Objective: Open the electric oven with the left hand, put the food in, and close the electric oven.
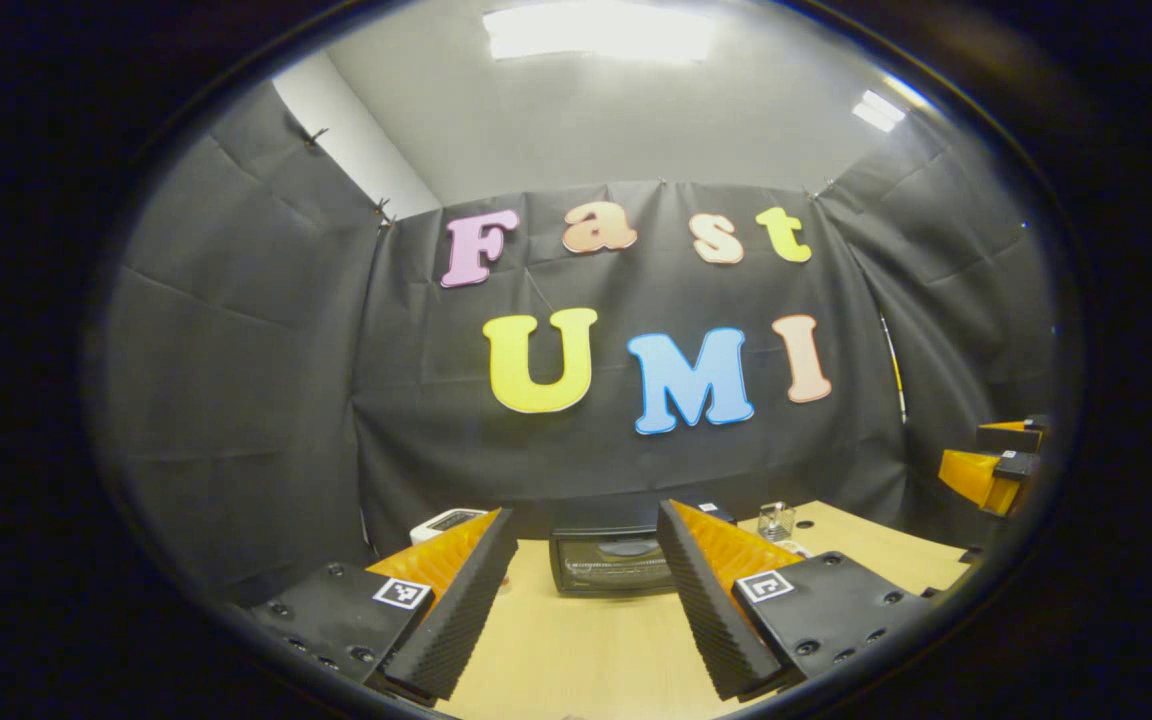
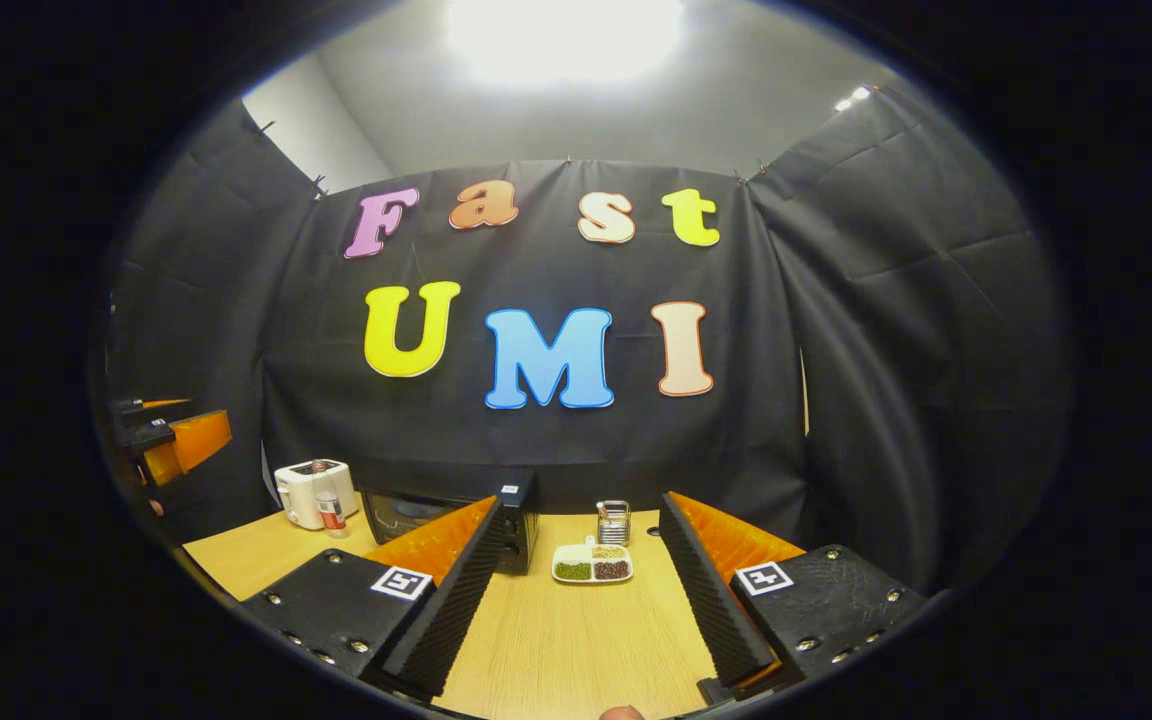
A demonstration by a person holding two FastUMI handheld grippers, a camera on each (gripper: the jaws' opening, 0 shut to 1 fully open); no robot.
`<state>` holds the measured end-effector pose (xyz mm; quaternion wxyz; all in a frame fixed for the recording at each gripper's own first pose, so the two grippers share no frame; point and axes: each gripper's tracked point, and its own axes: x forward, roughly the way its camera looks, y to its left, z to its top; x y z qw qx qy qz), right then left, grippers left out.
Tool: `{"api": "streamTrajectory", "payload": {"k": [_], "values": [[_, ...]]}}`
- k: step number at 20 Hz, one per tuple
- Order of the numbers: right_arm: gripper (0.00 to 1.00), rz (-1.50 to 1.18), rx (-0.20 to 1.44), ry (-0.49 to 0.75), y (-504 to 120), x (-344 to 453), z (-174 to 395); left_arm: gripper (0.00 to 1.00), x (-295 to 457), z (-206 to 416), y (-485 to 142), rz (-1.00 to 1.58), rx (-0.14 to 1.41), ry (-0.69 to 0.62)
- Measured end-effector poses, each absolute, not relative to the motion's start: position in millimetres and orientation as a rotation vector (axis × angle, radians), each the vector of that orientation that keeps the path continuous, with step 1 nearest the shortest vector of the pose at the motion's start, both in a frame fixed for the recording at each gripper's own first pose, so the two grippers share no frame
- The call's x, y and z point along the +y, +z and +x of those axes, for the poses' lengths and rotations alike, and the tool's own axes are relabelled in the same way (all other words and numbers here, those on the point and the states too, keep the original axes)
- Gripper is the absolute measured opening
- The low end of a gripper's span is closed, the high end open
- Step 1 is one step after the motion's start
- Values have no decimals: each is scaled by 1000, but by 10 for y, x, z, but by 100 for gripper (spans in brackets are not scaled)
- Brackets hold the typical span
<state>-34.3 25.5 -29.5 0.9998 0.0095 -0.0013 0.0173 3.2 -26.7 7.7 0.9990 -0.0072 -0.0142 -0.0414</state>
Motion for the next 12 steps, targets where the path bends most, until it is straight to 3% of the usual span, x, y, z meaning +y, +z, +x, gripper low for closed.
{"api": "streamTrajectory", "payload": {"k": [12], "values": [[95,1,-52,46,-89,449,-456,100,52,-48,11,-24,-29,-74]]}}
